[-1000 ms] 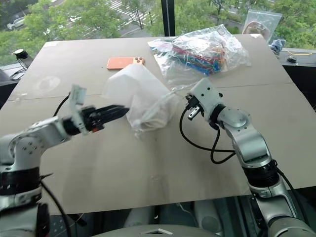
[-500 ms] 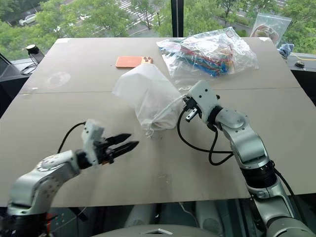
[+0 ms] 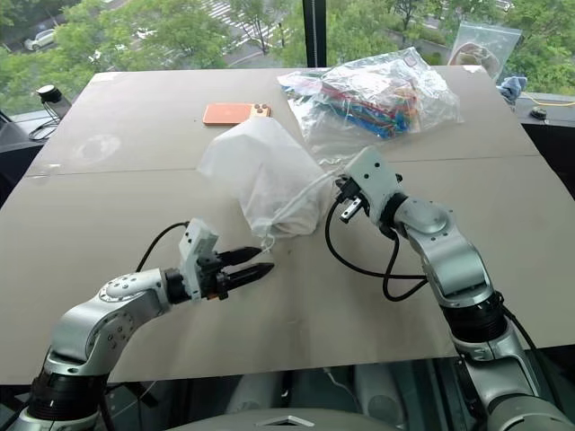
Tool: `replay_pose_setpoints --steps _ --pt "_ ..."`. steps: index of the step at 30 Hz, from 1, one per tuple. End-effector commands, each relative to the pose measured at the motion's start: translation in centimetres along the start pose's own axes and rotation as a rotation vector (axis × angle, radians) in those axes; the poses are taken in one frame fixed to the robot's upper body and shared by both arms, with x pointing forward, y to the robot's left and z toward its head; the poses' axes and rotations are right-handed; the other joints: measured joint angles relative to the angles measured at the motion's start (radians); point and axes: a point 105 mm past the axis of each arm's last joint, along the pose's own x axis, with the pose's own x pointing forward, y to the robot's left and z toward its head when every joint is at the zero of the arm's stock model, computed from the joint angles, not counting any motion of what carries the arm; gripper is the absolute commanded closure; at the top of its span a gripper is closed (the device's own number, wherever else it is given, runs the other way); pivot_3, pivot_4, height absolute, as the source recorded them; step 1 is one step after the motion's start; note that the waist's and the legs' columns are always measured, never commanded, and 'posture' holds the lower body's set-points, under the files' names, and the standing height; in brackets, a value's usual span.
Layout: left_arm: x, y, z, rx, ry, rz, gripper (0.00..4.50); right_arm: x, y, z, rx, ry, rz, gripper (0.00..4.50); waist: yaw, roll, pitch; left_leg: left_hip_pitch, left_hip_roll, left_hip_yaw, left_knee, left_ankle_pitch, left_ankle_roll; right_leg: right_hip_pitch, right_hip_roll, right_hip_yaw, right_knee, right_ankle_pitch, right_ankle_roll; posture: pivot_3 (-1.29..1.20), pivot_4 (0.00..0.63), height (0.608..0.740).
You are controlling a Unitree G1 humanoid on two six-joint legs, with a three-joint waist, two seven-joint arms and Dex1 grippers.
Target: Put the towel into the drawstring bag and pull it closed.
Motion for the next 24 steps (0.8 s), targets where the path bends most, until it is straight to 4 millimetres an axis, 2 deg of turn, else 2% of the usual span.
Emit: replay_pose_setpoints --steps 1,4,6,12,16,18,21,24 --pt "0.7 -0.7 0.0 0.004 -0.003 -0.051 2.41 -0.6 -0.2 1.3 -0.03 -0.044 -0.022 4.5 -0.001 0.0 0.0 0.0 0.0 0.0 0.0 0.0 0.0 0.0 0.0 0.0 0.0 0.0 0.0 0.0 0.15 0.734" --pt "1.2 -0.6 -0.2 -0.005 0.011 -0.067 3.92 -0.7 -0.3 1.3 -0.032 -0.041 -0.026 4.5 -0.003 0.0 0.0 0.0 0.0 0.0 0.0 0.0 0.0 0.0 0.0 0.0 0.0 0.0 0.0 0.0 0.15 0.734" --pt "1.6 -0.5 -0.3 -0.001 0.015 -0.067 4.45 -0.7 -0.4 1.3 -0.032 -0.041 -0.028 4.5 -0.003 0.0 0.0 0.0 0.0 0.0 0.0 0.0 0.0 0.0 0.0 0.0 0.001 0.0 0.0 0.0 0.15 0.734" --pt "2.1 -0.1 0.7 -0.001 -0.045 -0.062 4.45 -0.8 -0.5 1.4 -0.034 -0.042 -0.038 4.5 -0.003 0.0 0.0 0.0 0.0 0.0 0.0 0.0 0.0 0.0 0.0 0.0 0.001 0.0 0.0 0.0 0.15 0.734" --pt "0.6 -1.5 2.4 -0.109 -0.126 -0.169 4.45 -1.1 -1.2 1.3 -0.04 -0.041 -0.068 4.5 -0.004 0.0 0.0 0.0 0.0 0.0 0.0 0.0 0.0 0.0 0.0 0.0 0.001 0.0 0.0 0.0 0.15 0.734" --pt "-0.7 -2.2 4.0 -0.208 -0.185 -0.242 4.45 -1.2 -2.0 1.4 -0.047 -0.042 -0.107 4.5 -0.004 0.0 0.0 0.0 0.0 -0.001 0.0 0.0 0.0 0.0 0.0 0.0 0.001 0.0 0.0 0.0 0.15 0.734" --pt "-3.2 -2.8 7.9 -0.32 -0.314 -0.343 4.45 -1.6 -4.1 2.2 -0.053 -0.066 -0.205 4.5 -0.004 0.0 0.0 0.0 0.0 -0.001 0.001 0.0 0.0 0.0 0.0 0.0 0.001 0.0 0.0 0.0 0.15 0.734" --pt "-5.2 -2.1 11.2 -0.323 -0.426 -0.329 4.45 -2.5 -5.9 4.3 -0.034 -0.159 -0.281 4.5 -0.003 0.0 0.0 0.0 0.0 -0.002 0.002 0.0 0.0 0.0 0.0 -0.001 0.002 0.0 0.0 0.0 0.15 0.734"
